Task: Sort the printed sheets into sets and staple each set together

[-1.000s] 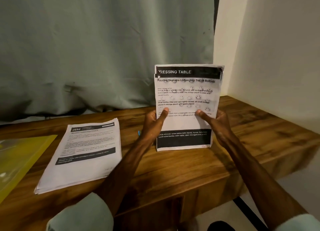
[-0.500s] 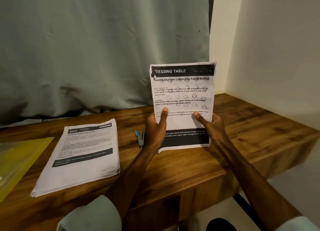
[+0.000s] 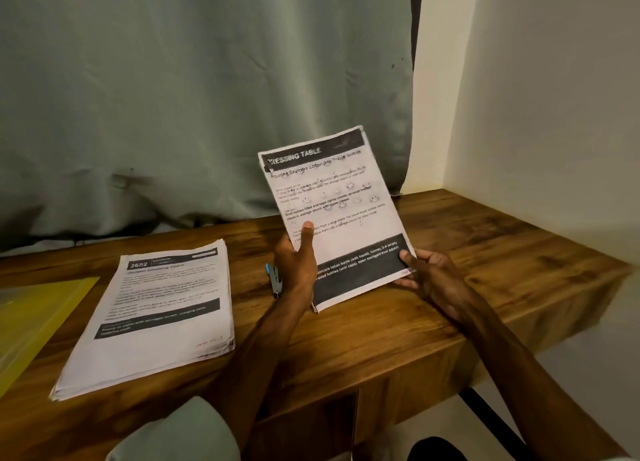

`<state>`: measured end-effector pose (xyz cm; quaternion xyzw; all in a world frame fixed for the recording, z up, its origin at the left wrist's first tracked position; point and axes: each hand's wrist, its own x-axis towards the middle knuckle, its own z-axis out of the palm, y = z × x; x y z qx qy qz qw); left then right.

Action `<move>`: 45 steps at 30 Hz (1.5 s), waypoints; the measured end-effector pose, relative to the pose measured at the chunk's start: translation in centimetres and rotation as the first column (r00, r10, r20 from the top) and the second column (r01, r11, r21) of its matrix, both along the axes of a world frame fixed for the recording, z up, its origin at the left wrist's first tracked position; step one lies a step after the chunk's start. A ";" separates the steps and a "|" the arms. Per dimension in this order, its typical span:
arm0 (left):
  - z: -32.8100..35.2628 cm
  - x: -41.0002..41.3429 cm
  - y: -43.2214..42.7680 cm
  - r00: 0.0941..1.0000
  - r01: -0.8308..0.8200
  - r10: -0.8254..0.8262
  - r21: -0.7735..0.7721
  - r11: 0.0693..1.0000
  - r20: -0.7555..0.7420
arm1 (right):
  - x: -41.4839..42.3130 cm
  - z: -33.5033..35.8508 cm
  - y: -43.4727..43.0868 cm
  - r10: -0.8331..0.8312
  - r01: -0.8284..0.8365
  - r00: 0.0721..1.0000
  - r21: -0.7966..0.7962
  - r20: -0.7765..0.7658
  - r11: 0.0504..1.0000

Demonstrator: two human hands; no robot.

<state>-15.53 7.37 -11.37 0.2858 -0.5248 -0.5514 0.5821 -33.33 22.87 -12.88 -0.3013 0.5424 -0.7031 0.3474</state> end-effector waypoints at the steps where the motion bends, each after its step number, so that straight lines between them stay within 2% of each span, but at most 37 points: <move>1: 0.1 0.1 0.1 1.000 -0.001 0.001 0.037 0.999 -0.021 | 0.3 0.0 -0.3 -0.021 0.025 0.997 -0.047 0.078 0.999; 3: 0.2 0.1 0.0 0.996 0.012 -0.002 0.121 0.993 -0.085 | 1.6 0.1 -0.8 -0.026 0.058 0.974 -0.138 0.224 0.989; 5: 0.2 0.0 -0.2 0.988 0.058 -0.029 0.193 0.979 -0.150 | 3.3 0.0 -1.6 -0.011 0.066 0.959 -0.184 0.284 0.981; 8: 0.2 0.0 0.3 0.982 0.139 -0.101 0.245 0.959 -0.161 | 5.7 -0.2 -3.0 -0.061 0.119 0.962 -0.205 0.268 0.972; 11: 1.1 0.9 -0.1 0.965 0.221 -0.180 0.218 0.951 -0.193 | 6.5 0.5 -3.4 -0.107 0.177 0.955 -0.240 0.278 0.954; 14: 3.3 3.7 -3.0 0.944 0.300 -0.269 0.154 0.941 -0.192 | 5.0 1.9 -2.5 -0.122 0.176 0.960 -0.203 0.253 0.963; 16: 5.0 6.1 -4.8 0.944 0.321 -0.311 0.093 0.942 -0.113 | 3.4 3.1 -1.5 -0.173 0.190 0.974 -0.106 0.149 0.976; 18: 6.6 8.3 -5.7 0.927 0.371 -0.372 0.038 0.928 0.041 | 1.6 4.4 -0.9 -0.214 0.214 0.975 0.008 -0.062 0.977; 21: 7.8 10.5 -6.1 0.816 0.506 -0.499 0.054 0.861 0.291 | -0.5 5.6 -0.4 -0.235 0.237 0.951 -0.014 -0.201 0.971; 23: 8.0 10.7 -5.8 0.728 0.551 -0.519 0.068 0.832 0.449 | -1.0 6.2 -0.2 -0.205 0.206 0.945 -0.024 -0.256 0.978; 25: 7.7 10.0 -4.9 0.675 0.569 -0.514 0.070 0.819 0.529 | -1.1 6.7 -0.2 -0.176 0.184 0.926 -0.009 -0.334 0.983; 27: 7.2 9.0 -3.6 0.712 0.541 -0.497 0.064 0.839 0.495 | -0.9 6.8 -0.5 -0.191 0.193 0.911 -0.030 -0.365 0.981; 31: 5.7 6.7 -2.0 0.857 0.363 -0.358 0.059 0.930 0.370 | -0.3 6.0 -0.8 -0.319 0.304 0.875 -0.099 -0.365 0.947; 35: 5.3 5.2 -0.6 0.911 0.252 -0.198 -0.107 0.962 0.363 | -0.5 6.0 -0.8 -0.465 0.415 0.803 -0.211 -0.372 0.885; 40: 5.2 4.1 0.6 0.943 0.208 -0.140 -0.209 0.956 0.302 | -0.3 6.2 -0.4 -0.549 0.453 0.731 -0.313 -0.405 0.835; 45: 1.8 4.0 0.4 0.879 0.293 -0.237 -0.077 0.953 0.414 | -0.2 2.9 -0.2 -0.546 0.504 0.721 -0.217 -0.426 0.836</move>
